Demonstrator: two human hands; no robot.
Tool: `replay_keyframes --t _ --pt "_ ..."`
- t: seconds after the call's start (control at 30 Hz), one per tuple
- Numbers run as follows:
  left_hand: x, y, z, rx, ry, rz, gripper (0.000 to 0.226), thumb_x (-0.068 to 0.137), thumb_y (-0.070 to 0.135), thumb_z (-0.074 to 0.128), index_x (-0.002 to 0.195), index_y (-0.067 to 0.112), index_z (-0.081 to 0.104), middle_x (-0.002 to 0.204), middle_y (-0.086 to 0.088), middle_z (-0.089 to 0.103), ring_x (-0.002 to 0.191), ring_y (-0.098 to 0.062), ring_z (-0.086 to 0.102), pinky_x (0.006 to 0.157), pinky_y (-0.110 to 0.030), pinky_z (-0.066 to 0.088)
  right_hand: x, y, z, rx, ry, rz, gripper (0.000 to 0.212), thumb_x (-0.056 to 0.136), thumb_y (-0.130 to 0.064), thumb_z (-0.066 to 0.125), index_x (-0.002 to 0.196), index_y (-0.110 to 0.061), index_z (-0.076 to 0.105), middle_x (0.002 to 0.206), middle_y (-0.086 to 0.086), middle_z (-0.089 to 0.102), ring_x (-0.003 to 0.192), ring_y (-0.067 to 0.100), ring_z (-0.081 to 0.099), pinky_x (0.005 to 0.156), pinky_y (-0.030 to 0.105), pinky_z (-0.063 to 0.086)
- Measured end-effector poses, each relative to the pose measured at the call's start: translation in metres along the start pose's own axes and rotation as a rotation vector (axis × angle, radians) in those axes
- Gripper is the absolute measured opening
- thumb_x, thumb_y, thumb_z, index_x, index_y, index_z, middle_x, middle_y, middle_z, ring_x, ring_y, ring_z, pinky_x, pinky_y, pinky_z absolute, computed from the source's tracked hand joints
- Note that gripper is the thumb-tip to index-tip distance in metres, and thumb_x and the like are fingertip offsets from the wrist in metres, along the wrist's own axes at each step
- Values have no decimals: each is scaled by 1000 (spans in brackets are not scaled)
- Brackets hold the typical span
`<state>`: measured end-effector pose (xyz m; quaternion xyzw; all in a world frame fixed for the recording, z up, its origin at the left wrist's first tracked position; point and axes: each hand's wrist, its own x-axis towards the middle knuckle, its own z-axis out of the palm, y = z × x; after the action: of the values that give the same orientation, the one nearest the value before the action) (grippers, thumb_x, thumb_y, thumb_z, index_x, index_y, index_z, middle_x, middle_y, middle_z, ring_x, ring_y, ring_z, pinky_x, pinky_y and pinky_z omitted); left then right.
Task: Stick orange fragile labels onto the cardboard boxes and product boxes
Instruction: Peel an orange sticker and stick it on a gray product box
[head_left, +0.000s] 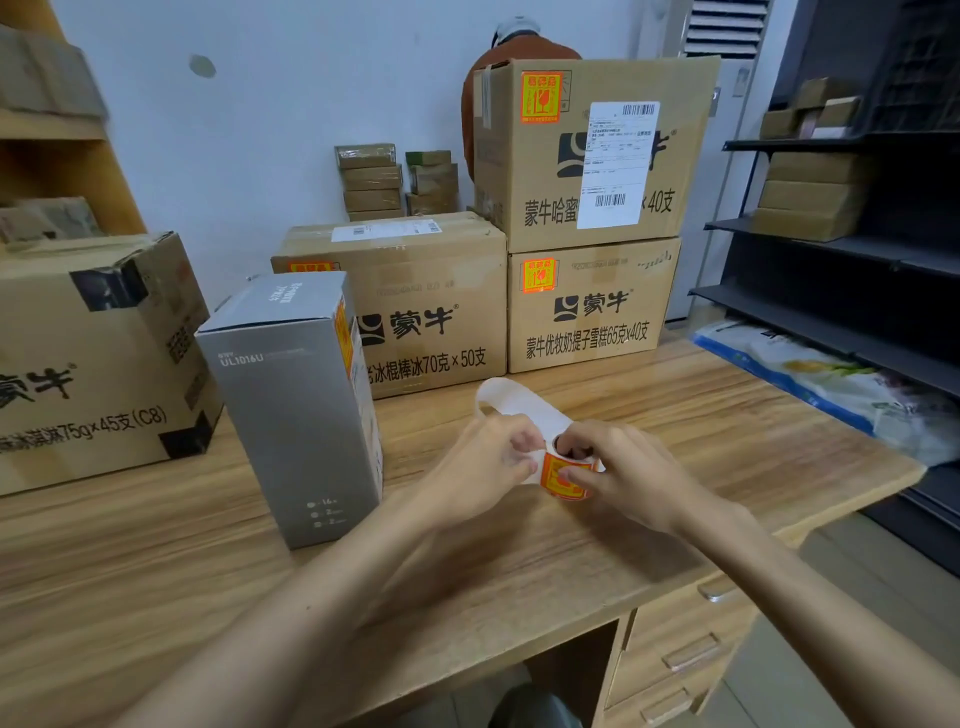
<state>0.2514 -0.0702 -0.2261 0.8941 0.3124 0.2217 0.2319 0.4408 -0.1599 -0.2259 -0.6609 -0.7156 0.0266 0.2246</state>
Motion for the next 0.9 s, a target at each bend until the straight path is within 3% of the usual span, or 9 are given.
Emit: replay_keyframes --t 0.07,0.17,0.27,0.37,0.5,0.67,0.77,0.9 --pt "1 1 0 -14 -7 -9 6 94 18 69 98 22 70 96 9 65 86 -2 56 74 -20 38 -1 -1 2 -4 18 0 16 88 -30 69 100 -28 59 95 -11 59 84 15 54 72 34 42" --pt "-1 1 -1 -29 -13 -7 5 96 20 68 93 19 72 87 12 61 75 5 53 65 -11 38 -3 -2 5 14 43 16 20 88 -32 70 104 -27 58 104 -11 57 90 15 56 77 36 45" --pt "-5 0 -3 -40 1 8 9 97 20 66 93 17 73 85 15 59 75 11 51 66 -6 37 -6 -3 9 28 70 18 25 89 -34 70 108 -26 56 111 -13 51 93 16 58 76 38 46" --pt "-7 0 -5 -70 -2 -9 9 98 21 66 92 19 73 86 14 59 73 12 51 64 -6 38 -9 -6 9 -17 126 -1 31 90 -37 69 105 -25 46 107 -12 39 78 15 52 63 33 37" --pt "-9 0 -6 -164 5 -73 10 97 22 67 90 19 74 82 13 59 62 4 53 46 -6 36 -16 -14 11 -90 188 -34 33 90 -37 67 90 -24 38 98 -7 35 64 17 41 55 32 30" --pt "-14 1 -3 -192 -3 -107 10 96 24 69 95 18 77 82 13 60 60 2 52 42 -7 35 -27 -23 22 -106 249 -53 22 90 -37 67 85 -20 53 90 -12 40 62 15 45 53 29 31" --pt "-18 2 -1 -208 -5 -101 10 95 22 70 96 15 78 82 9 63 56 5 52 43 -6 35 -32 -27 29 -60 258 -15 22 89 -41 67 85 -21 60 86 -14 41 62 16 53 51 34 42" --pt "-23 5 0 -228 -35 -81 11 96 21 68 98 15 78 89 6 66 55 4 52 45 -7 36 -34 -26 33 32 259 73 21 88 -46 68 84 -26 63 80 -14 43 66 9 50 59 37 46"
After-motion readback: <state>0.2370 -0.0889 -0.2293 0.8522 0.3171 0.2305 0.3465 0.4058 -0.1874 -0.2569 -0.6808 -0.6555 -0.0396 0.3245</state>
